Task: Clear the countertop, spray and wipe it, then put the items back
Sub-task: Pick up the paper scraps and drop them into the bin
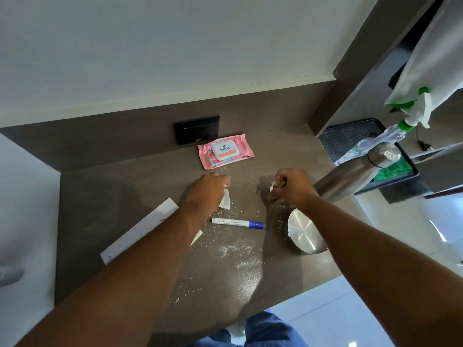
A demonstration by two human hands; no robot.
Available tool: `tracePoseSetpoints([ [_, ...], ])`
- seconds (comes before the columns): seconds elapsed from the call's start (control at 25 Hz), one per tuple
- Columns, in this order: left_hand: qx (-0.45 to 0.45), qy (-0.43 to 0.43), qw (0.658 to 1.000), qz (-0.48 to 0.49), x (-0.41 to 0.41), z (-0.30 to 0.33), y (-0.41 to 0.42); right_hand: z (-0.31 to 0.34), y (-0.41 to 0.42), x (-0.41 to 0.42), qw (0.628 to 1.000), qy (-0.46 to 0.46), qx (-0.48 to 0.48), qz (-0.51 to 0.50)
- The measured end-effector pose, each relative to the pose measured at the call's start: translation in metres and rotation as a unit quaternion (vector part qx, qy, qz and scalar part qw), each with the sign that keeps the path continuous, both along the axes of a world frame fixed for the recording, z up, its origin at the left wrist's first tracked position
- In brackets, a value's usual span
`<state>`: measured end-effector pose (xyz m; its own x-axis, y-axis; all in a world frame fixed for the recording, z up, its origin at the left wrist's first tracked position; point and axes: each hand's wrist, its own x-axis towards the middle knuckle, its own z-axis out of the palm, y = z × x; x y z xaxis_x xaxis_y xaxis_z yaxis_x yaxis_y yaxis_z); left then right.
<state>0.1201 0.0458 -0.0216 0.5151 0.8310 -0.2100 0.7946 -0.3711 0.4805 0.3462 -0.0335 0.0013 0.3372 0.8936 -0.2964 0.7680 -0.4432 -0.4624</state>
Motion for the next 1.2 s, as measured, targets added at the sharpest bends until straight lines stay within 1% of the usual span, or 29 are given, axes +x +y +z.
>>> tracePoseSetpoints([
  [0.04, -0.002, -0.007, 1.0, 0.012, -0.001, 0.004, -0.002, 0.006, -0.002, -0.002, 0.999, 0.014, 0.023, -0.027],
  [0.16, -0.006, -0.017, 0.999, 0.034, -0.007, 0.017, -0.01, 0.017, -0.011, -0.01, 0.998, 0.038, 0.016, -0.039],
  [0.2, -0.006, -0.028, 0.999, 0.042, -0.009, 0.021, -0.013, 0.02, -0.014, -0.012, 0.997, 0.053, 0.028, -0.056],
  [0.32, 0.01, -0.076, 0.994, 0.082, -0.014, 0.033, -0.024, 0.032, -0.023, -0.007, 0.972, 0.113, 0.141, -0.148],
  [0.4, 0.022, -0.094, 0.991, 0.096, -0.019, 0.038, -0.034, 0.037, -0.036, -0.001, 0.96, 0.121, 0.191, -0.166],
  [0.44, 0.023, -0.099, 0.99, 0.098, -0.021, 0.038, -0.041, 0.038, -0.041, -0.001, 0.964, 0.109, 0.187, -0.152],
  [0.48, 0.022, -0.103, 0.989, 0.102, -0.023, 0.038, -0.048, 0.036, -0.044, -0.003, 0.975, 0.092, 0.161, -0.124],
  [0.6, 0.018, -0.098, 0.988, 0.117, -0.023, 0.038, -0.066, 0.019, -0.032, -0.01, 0.999, 0.03, 0.045, -0.007],
  [0.72, 0.024, -0.088, 0.985, 0.146, -0.017, 0.037, -0.085, -0.002, -0.011, -0.011, 0.993, -0.05, -0.024, 0.103],
  [0.88, 0.041, -0.068, 0.973, 0.216, -0.002, 0.037, -0.107, -0.033, -0.004, -0.015, 0.975, -0.086, -0.029, 0.205],
  [0.96, 0.032, -0.058, 0.969, 0.239, 0.008, 0.035, -0.117, -0.042, -0.002, -0.017, 0.964, -0.11, -0.02, 0.242],
  [1.2, 0.057, -0.031, 0.937, 0.342, 0.043, 0.033, -0.157, -0.043, 0.0, -0.001, 0.937, -0.135, 0.011, 0.323],
])
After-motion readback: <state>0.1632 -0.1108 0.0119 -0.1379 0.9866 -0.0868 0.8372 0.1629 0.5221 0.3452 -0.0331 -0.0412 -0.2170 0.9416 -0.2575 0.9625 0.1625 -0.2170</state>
